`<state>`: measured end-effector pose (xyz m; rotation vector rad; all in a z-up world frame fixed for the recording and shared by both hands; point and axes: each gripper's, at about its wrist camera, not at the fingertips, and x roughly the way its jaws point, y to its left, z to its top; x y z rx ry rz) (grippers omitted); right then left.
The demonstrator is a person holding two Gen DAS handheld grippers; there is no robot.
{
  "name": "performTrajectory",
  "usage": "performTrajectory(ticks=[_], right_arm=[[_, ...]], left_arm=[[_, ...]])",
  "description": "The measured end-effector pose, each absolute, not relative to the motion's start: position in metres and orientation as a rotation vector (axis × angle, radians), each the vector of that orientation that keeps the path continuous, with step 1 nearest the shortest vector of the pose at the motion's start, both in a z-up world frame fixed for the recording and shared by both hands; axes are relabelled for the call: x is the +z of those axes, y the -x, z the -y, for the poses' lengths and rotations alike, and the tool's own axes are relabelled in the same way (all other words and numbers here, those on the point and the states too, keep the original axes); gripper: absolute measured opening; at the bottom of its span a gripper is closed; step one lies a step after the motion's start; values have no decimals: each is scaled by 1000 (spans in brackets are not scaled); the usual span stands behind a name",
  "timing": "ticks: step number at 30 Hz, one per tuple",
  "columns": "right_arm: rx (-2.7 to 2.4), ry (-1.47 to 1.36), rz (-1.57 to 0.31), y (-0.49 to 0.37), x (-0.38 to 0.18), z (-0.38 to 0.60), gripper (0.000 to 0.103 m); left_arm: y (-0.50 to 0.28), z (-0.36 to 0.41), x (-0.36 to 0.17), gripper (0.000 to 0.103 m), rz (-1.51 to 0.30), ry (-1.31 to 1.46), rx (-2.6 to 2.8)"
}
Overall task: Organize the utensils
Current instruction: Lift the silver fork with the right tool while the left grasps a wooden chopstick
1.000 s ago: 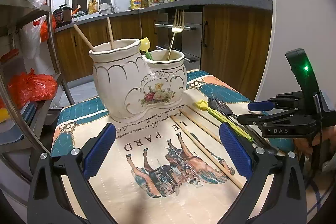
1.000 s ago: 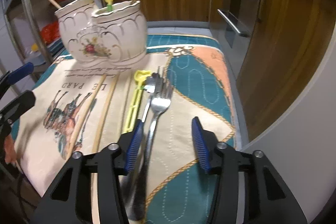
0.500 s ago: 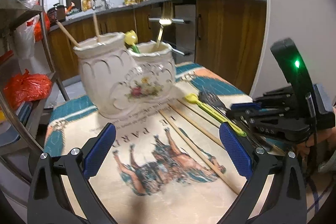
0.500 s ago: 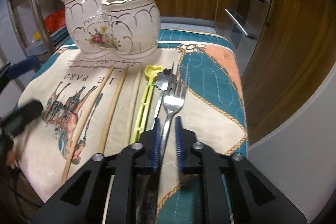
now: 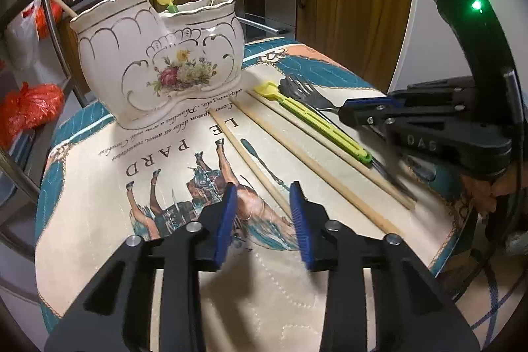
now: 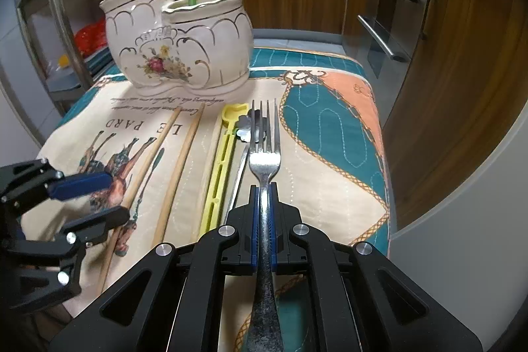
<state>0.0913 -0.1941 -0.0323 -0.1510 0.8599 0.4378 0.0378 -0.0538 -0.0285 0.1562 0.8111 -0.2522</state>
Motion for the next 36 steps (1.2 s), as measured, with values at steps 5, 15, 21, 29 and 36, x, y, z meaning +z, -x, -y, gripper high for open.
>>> performTrajectory(ticks=[5, 15, 21, 29, 36], right_arm=[[441, 146, -859, -90, -33, 194, 6], [428, 112, -865, -92, -29, 209, 6], [419, 118, -864, -93, -30, 207, 6], [426, 118, -867, -93, -30, 208, 6], [454, 122, -876, -91, -31, 208, 6]], left_arm=[[-38, 47, -24, 0, -833, -161, -252], [-39, 15, -23, 0, -914, -118, -249], [-35, 35, -22, 40, -894, -44, -272], [-40, 58, -28, 39, -896, -72, -239], [-43, 55, -23, 5, -903, -138, -252]])
